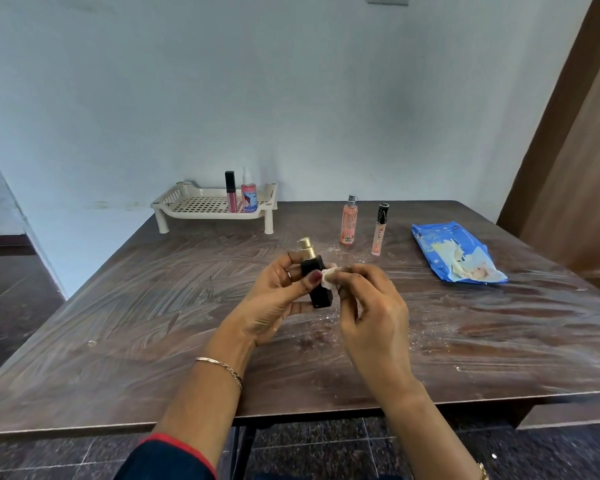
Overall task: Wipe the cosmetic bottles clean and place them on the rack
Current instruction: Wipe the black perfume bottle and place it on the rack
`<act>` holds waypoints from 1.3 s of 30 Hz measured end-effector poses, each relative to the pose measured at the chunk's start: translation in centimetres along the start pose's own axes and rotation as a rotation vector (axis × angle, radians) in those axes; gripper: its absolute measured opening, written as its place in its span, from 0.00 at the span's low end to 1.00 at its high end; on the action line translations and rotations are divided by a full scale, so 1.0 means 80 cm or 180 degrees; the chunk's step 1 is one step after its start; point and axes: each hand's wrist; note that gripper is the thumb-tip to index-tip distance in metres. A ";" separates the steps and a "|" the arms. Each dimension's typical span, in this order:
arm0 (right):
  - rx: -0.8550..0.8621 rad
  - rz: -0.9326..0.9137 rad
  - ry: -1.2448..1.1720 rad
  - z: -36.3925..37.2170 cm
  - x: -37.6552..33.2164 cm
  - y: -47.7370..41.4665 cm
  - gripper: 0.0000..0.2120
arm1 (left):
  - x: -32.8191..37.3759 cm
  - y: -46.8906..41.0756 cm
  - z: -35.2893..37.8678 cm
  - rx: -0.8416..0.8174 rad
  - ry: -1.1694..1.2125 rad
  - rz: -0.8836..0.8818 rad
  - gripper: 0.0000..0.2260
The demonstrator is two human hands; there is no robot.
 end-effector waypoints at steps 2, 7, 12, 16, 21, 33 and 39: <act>0.0033 -0.0100 0.0168 0.000 0.002 -0.008 0.12 | -0.003 -0.002 0.004 0.0235 -0.0343 0.0127 0.22; -0.0140 -0.0549 0.0712 0.006 0.000 -0.012 0.14 | -0.006 -0.002 0.006 0.0417 -0.0734 0.0412 0.15; -0.0320 -0.0705 0.1171 0.019 -0.003 -0.014 0.18 | -0.015 -0.011 0.007 0.0669 -0.1566 0.0733 0.15; -0.0327 -0.0698 0.1090 0.024 -0.004 -0.011 0.16 | -0.016 -0.013 0.002 0.0724 -0.1600 0.0788 0.15; -0.0207 -0.0472 0.0856 0.019 0.005 -0.009 0.15 | -0.014 -0.010 0.010 0.0521 -0.1234 0.0661 0.16; -0.0522 0.1679 -0.2112 0.006 0.011 -0.054 0.09 | -0.004 0.000 0.006 0.0148 -0.0332 0.0148 0.16; -0.1130 0.1720 -0.2973 -0.007 0.024 -0.069 0.06 | 0.002 0.004 -0.001 -0.0110 -0.0056 -0.0247 0.14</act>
Point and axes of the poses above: each hand's wrist, its own y-axis away from the middle knuckle, its own z-axis out of the palm, x = y × z, and after that the axes turned 8 degrees about y, right-handed
